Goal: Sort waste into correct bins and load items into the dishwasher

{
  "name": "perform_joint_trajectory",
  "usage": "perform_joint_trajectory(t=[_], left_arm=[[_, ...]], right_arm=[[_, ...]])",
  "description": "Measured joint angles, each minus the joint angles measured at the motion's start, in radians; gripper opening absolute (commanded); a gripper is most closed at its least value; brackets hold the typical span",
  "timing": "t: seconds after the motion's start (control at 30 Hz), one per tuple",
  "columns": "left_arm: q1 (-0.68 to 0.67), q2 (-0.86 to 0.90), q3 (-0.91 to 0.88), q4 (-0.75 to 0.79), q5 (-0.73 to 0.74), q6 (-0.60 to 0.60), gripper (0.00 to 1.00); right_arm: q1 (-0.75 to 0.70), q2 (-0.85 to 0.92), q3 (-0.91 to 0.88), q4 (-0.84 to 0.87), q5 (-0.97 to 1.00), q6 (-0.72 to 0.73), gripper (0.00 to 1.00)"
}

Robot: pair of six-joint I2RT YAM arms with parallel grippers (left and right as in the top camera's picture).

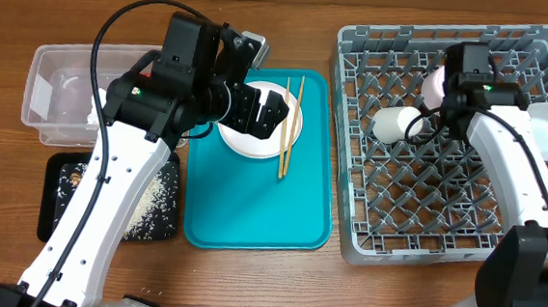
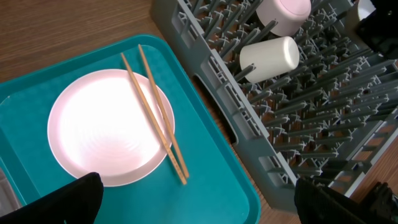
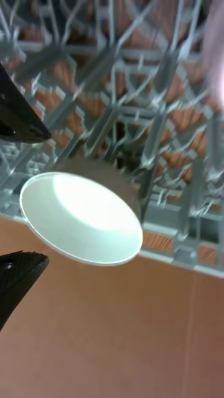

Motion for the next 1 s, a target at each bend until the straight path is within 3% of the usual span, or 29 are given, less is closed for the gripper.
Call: perform_joint_trajectory(t=[0.33,0.77,0.83,1.0], left_arm=[[0.0,0.0,0.0,0.0,0.0,0.0,1.0],[0.0,0.0,0.0,0.0,0.0,0.0,1.0],[0.0,0.0,0.0,0.0,0.0,0.0,1.0],[0.0,0.0,0.0,0.0,0.0,0.0,1.0]], right_arm=[[-0.032,-0.003,0.0,0.097,-0.205,0.243,0.54],[-0.267,-0.026,0.0,0.102,-0.435,0.298,0.54],[-0.3,-0.026,0.0,0.093,-0.5,0.301,0.49],[-0.358,-0.026,0.0,0.079,-0.642,0.301,0.25]])
